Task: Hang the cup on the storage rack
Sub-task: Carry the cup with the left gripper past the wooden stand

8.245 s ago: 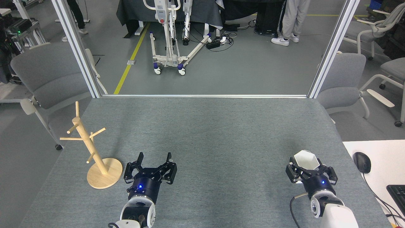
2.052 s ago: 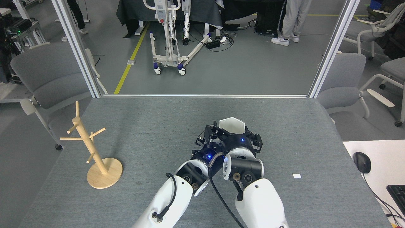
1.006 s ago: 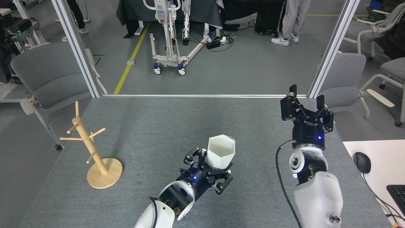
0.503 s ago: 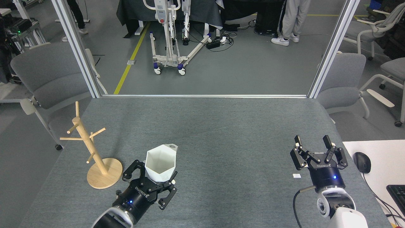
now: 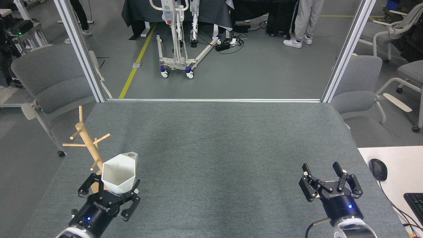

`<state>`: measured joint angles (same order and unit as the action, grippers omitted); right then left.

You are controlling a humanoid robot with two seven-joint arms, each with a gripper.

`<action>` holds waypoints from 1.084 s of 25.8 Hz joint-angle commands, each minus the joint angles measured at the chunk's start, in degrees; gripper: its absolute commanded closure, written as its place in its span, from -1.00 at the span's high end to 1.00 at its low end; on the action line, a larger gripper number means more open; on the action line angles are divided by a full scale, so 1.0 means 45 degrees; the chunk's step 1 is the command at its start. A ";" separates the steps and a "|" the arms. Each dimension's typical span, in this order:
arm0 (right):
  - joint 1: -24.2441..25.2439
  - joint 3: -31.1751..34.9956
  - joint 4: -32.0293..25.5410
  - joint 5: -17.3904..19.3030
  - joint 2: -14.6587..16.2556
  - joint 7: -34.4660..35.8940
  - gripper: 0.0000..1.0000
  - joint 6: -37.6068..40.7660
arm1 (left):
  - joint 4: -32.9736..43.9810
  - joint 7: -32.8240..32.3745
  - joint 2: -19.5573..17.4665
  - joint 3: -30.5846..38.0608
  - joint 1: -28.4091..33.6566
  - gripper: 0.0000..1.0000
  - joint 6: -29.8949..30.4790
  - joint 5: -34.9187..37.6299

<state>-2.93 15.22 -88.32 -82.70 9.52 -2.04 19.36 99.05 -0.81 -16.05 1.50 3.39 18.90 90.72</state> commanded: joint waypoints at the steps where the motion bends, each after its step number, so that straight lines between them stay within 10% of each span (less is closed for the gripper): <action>1: 0.0143 -0.0160 -0.0334 0.0077 -0.0377 -0.0171 0.99 -0.0551 | 0.0000 0.0004 0.0090 0.1053 0.0145 -1.00 0.1054 -0.0042; 13: -0.0326 -0.1097 -0.0295 -0.0744 -0.0885 -0.0698 0.99 -0.2231 | 0.0000 0.0648 0.0422 0.4939 0.1122 -1.00 0.3984 -0.0511; 28: -0.0404 -0.1097 0.0037 -0.1037 -0.1178 -0.0718 0.99 -0.2270 | -0.1816 -0.0211 0.0442 0.5037 -0.0187 -1.00 -0.0567 -0.0296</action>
<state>-4.78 10.28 -88.35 -87.28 4.27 -5.33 9.14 92.54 -1.61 -13.92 24.16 3.16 18.40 89.31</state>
